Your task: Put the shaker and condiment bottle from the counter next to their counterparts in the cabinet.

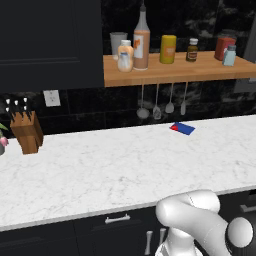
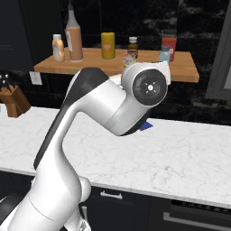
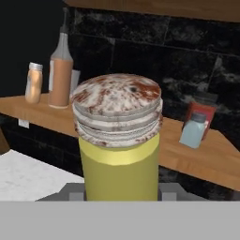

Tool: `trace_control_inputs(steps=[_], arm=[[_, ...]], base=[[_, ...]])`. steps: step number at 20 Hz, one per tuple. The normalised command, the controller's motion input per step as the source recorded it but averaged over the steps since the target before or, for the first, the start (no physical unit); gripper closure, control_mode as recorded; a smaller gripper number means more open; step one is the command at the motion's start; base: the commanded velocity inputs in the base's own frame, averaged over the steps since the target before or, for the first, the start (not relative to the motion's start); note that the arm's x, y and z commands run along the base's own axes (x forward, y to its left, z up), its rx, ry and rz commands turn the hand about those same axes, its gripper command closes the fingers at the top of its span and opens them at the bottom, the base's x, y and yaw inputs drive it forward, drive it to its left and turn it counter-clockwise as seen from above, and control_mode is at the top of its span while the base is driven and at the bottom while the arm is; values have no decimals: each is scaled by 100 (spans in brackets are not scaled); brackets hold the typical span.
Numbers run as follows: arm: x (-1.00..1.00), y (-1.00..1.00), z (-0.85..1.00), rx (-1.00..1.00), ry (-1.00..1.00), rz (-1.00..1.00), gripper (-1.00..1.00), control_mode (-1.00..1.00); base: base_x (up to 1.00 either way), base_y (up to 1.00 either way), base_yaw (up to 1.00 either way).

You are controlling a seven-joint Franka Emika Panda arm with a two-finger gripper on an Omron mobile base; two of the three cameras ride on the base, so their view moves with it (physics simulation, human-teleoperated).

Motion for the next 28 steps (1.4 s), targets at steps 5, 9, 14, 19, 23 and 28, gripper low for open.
trace_control_inputs(steps=[5, 9, 14, 19, 23, 28], arm=[[3, 37, 26, -6, 0, 0, 100, -100], [10, 32, 6, -4, 0, 0, 100, -100], [10, 25, 0, -1, 0, 0, 100, -100], [14, 23, 0, 0, 0, -3, 100, -100], [32, 4, -4, 0, 0, -14, 100, -100], [15, 2, 0, 0, 0, -20, 100, -100]], base=[[0, 0, 0], [0, 0, 0], [0, 0, 0], [0, 0, 0], [0, 0, 0], [0, 0, 0]])
